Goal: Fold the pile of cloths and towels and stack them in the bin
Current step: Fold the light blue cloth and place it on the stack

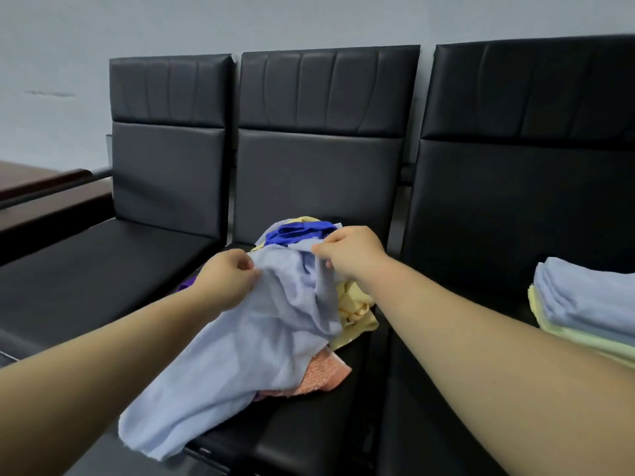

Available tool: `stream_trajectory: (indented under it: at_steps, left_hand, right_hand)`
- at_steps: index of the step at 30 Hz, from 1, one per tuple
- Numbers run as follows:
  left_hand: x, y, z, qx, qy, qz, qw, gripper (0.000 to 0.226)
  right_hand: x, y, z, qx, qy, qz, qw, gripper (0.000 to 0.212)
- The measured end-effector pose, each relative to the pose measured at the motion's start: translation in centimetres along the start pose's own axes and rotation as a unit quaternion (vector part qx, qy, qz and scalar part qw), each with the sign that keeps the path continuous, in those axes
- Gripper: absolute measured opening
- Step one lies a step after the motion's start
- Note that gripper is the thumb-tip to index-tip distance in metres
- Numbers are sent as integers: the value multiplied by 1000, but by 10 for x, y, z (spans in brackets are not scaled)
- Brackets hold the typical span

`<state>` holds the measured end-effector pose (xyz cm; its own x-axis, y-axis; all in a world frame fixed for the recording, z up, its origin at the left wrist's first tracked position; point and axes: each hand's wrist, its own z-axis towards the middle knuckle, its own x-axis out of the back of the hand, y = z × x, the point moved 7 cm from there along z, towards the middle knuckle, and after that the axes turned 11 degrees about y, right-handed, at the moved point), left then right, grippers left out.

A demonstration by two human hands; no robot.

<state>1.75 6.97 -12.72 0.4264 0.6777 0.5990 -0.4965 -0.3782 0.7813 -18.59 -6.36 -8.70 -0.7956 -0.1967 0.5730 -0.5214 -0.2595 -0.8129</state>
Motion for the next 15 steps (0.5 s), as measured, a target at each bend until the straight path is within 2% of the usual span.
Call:
stream_trajectory:
  at_steps: [2,3,6,9,12,15]
  left_hand:
    - [1,19,-5,26,-15,-100,994,12]
    - [1,30,-9,39,-27,-142,989,14]
    - [-3,63,-25,51,-70,-215,973,17]
    - [1,98,-35,4,-78,-232,970,16]
    - [2,137,-48,-27,-83,-265,960,15]
    - [-3,164,-65,-56,-105,-276,954,16]
  right_hand:
    - [16,-7,-11,-29,-13,156,987,13]
    - [24,-11,-14,-34,-31,198,979,12]
    - [45,-18,-24,-42,-75,251,964,15]
    - [56,-12,-36,-41,-118,257,958,4]
    - [54,2,-55,-33,-190,216,957,25]
    - [58,6,-68,8,-183,137,973,18]
